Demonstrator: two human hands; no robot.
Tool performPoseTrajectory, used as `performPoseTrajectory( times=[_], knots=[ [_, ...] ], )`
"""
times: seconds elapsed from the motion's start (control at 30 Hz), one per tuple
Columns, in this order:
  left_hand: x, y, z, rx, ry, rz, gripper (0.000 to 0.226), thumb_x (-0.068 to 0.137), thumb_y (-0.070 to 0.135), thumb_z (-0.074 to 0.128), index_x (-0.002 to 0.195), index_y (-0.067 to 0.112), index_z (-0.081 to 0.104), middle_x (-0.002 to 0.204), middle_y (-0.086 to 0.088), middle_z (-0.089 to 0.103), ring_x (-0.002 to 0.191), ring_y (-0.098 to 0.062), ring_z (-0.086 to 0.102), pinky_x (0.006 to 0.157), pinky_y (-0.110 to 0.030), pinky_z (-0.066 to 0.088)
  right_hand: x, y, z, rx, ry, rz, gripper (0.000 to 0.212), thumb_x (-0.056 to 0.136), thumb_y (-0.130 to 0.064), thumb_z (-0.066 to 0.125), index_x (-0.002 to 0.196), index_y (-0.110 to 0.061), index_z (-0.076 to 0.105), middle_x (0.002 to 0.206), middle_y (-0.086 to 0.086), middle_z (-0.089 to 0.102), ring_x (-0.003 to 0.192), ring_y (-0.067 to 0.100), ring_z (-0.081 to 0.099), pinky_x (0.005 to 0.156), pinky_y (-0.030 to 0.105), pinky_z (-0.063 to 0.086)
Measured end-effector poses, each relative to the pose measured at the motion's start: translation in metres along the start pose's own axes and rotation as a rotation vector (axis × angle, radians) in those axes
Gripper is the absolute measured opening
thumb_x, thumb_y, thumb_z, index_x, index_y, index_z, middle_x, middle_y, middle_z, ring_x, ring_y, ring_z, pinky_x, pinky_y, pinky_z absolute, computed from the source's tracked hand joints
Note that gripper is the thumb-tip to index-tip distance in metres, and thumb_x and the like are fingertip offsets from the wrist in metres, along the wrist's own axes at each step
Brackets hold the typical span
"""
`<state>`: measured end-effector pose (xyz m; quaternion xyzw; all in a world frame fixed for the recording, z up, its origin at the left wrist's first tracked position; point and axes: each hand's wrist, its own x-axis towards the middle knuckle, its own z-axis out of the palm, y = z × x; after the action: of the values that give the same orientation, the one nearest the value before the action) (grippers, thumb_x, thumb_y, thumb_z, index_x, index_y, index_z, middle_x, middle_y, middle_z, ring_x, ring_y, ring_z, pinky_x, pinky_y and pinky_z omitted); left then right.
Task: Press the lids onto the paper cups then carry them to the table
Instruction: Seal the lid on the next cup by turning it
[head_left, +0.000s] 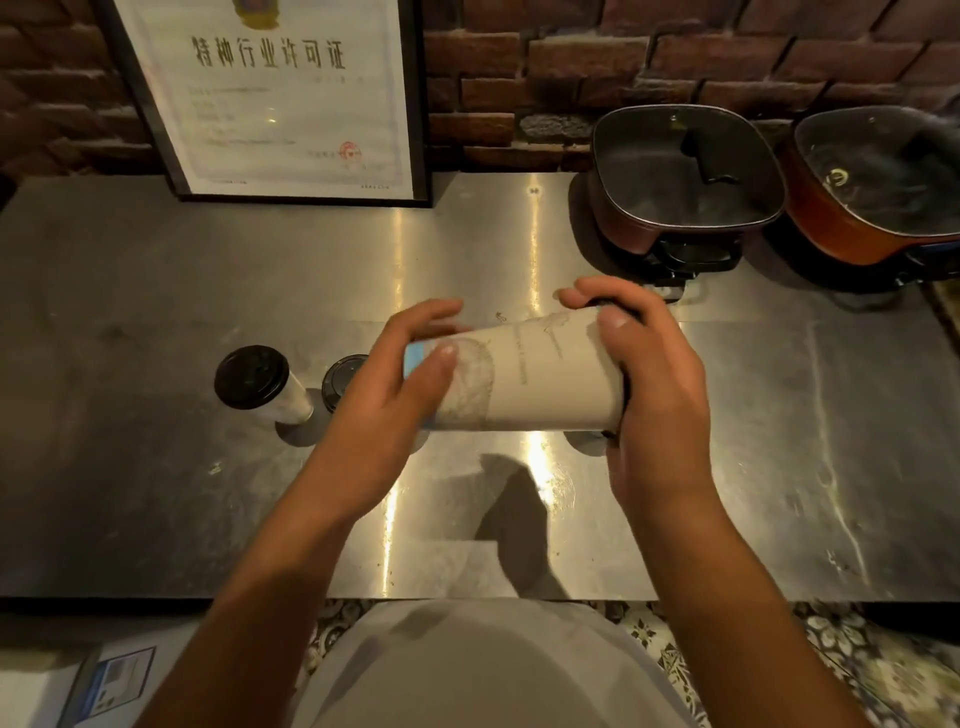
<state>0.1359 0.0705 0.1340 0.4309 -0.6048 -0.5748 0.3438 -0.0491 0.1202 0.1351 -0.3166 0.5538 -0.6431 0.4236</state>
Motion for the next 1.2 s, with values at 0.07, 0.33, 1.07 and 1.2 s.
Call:
performPoseTrajectory(
  times=[0.07, 0.33, 1.07, 1.2],
  knots=[
    [-0.002, -0.002, -0.003, 0.045, -0.046, 0.175, 0.050, 0.090, 0.038, 0.064, 0.138, 0.036, 0.049, 0.137, 0.005, 0.054, 0.117, -0.013, 0.064, 0.079, -0.027, 0.059, 0.006, -0.002, 0.000, 0.160, 0.074, 0.235, 0.023, 0.094, -0.036, 0.058, 0.108, -0.027, 0.074, 0.116, 0.001, 0.076, 0.109, 0.032, 0.070, 0.071, 0.039, 0.048],
    [-0.002, -0.005, 0.005, 0.013, 0.029, -0.098, 0.045, 0.099, 0.056, 0.038, 0.118, 0.020, 0.059, 0.092, -0.010, 0.072, 0.061, -0.032, 0.072, 0.046, -0.033, 0.057, -0.005, 0.003, 0.000, -0.154, -0.028, -0.200, 0.031, 0.094, -0.036, 0.055, 0.120, -0.024, 0.065, 0.118, -0.002, 0.068, 0.108, 0.025, 0.067, 0.072, 0.035, 0.058],
    [-0.005, -0.023, 0.010, -0.372, 0.205, -0.253, 0.046, 0.106, 0.043, 0.038, 0.106, 0.005, 0.063, 0.073, -0.018, 0.069, 0.046, -0.030, 0.058, 0.039, -0.030, 0.049, -0.014, 0.010, -0.005, -0.248, -0.261, -0.165, 0.064, 0.082, -0.052, 0.058, 0.143, -0.047, 0.044, 0.141, -0.022, 0.054, 0.130, 0.007, 0.056, 0.098, 0.037, 0.056],
    [-0.003, -0.021, 0.005, -0.261, 0.116, -0.251, 0.045, 0.107, 0.045, 0.036, 0.114, 0.009, 0.061, 0.084, -0.016, 0.073, 0.059, -0.034, 0.067, 0.047, -0.035, 0.057, -0.012, 0.015, -0.016, -0.131, -0.272, 0.076, 0.074, 0.070, -0.061, 0.063, 0.141, -0.045, 0.049, 0.128, -0.018, 0.063, 0.113, 0.004, 0.066, 0.076, 0.025, 0.059]
  ],
)
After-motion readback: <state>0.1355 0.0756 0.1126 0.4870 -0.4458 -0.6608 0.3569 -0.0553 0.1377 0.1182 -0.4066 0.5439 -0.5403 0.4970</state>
